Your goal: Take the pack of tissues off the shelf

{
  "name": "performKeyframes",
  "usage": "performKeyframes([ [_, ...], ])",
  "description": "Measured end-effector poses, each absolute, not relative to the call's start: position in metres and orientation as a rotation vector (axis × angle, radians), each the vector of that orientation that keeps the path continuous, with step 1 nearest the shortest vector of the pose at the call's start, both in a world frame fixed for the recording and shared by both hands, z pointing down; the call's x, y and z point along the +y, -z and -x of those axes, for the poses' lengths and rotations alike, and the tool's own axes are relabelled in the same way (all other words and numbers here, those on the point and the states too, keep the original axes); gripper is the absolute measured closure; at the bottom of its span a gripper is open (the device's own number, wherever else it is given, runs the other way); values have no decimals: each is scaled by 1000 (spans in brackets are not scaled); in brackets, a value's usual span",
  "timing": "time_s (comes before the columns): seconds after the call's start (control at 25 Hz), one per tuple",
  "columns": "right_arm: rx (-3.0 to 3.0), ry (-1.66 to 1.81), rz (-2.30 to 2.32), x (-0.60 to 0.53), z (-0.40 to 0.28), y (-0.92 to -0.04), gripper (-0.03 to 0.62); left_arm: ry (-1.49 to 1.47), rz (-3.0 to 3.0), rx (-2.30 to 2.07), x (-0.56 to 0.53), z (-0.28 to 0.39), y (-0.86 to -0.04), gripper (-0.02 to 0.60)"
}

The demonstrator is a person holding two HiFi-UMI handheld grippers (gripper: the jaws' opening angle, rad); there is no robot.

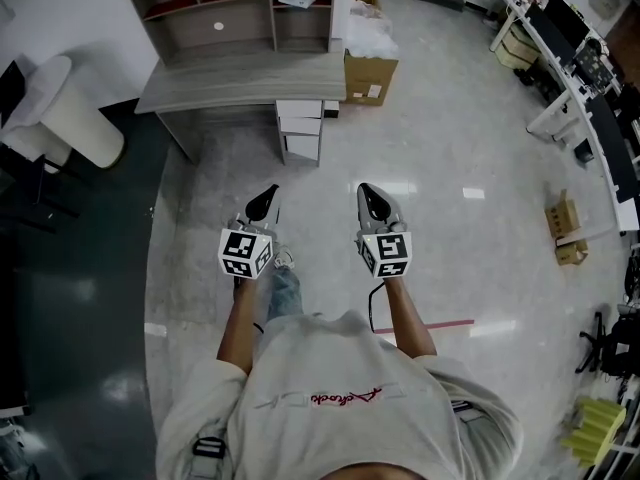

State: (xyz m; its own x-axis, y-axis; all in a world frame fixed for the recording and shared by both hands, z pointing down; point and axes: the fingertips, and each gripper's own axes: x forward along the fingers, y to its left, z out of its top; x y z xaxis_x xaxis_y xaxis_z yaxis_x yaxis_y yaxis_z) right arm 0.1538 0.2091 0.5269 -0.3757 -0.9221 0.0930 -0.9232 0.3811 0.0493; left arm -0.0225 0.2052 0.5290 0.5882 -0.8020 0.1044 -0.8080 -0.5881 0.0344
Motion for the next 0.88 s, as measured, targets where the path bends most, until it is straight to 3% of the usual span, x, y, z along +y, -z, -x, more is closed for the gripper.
performKeyframes([
  [0.88, -2415, 25, -1800, -26, -97, -500, 586, -54, -2808, -1248, -51, 78, -502, 581],
])
